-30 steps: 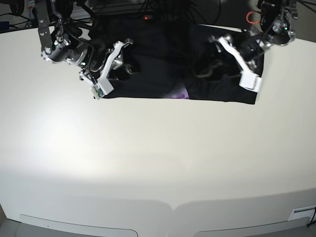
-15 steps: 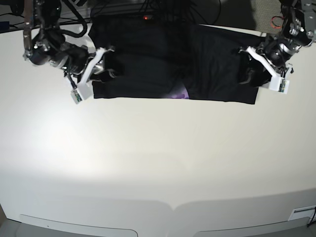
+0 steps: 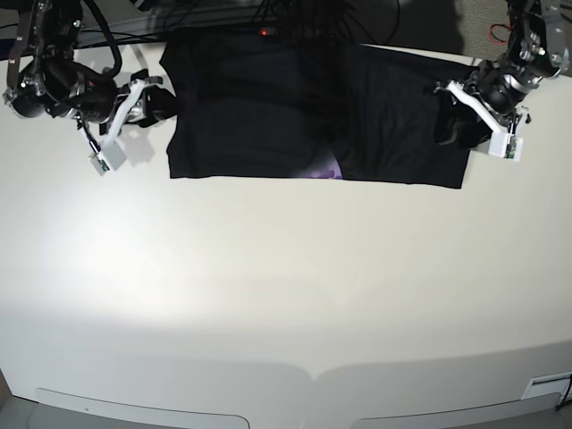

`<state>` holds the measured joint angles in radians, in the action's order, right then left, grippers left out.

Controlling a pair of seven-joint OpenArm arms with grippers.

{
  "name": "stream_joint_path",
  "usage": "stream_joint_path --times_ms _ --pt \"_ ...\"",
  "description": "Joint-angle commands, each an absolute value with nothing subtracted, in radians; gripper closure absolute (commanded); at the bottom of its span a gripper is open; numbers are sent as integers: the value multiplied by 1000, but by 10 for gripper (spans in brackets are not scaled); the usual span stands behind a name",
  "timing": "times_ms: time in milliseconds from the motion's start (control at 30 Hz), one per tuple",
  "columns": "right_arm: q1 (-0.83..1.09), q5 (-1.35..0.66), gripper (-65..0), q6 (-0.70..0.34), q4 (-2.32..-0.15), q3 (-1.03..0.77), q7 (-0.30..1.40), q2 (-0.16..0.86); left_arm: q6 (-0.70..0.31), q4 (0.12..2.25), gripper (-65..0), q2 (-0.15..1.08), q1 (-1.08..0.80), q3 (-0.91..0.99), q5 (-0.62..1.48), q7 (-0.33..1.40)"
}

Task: Fold the T-shirt properly
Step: 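Hold the strip ends with both grippers and pull them apart to flatten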

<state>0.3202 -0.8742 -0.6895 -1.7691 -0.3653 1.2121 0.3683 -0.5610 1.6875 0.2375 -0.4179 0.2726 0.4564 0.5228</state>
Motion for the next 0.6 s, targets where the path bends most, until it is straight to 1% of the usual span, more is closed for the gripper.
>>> stream_joint_path --times_ms 0,333,567 --pt "316 -894 -246 -698 -1760 -367 1203 379 -569 1701 -270 247 -416 276 472 501" --pt "311 -864 -246 -698 -1607 -348 1137 379 -568 1701 -270 247 -416 276 475 500" --pt "311 -863 -246 -698 -1605 -213 1128 374 -569 1701 -270 247 -416 276 481 500"
